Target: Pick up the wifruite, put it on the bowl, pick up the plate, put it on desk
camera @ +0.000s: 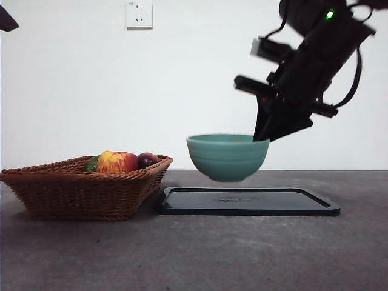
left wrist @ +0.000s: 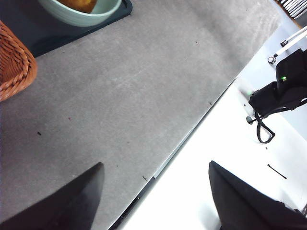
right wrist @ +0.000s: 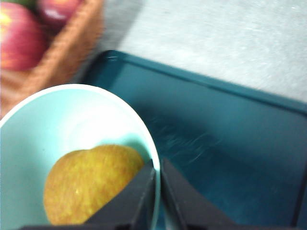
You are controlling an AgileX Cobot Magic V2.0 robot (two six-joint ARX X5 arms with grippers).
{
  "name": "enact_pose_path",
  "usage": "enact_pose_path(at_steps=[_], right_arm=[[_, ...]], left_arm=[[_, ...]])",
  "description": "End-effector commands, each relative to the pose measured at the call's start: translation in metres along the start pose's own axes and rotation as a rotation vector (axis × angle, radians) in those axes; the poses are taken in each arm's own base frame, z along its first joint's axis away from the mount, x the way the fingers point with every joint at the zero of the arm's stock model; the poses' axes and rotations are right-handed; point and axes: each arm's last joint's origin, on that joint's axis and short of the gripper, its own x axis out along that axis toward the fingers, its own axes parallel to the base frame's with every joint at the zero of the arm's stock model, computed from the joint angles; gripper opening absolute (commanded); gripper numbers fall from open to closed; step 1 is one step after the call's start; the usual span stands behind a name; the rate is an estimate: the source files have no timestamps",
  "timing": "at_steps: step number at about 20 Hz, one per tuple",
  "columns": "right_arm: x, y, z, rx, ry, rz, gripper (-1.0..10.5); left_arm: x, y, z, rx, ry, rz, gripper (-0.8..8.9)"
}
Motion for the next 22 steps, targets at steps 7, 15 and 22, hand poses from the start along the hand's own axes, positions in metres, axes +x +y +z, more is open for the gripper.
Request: enact_pose_path(at_steps=[7, 15, 22], right_arm=[[0.044, -0.015, 0.007, 0.007, 0.03, -0.021, 0.1], [0.047, -0.015, 0.006, 0.024, 0.035, -0.021, 1.6], [-0.012, -0.002, 0.03, 0.018, -0.087, -0.005, 1.8]], left_arm=[[0.0, -0.001, 0.002, 0.017, -0.002, -0.009, 3.44], [0.0, -0.001, 0.002, 0.017, -0.002, -0.009, 3.44], [0.0, -0.001, 0.002, 0.017, -0.002, -0.009, 3.44]])
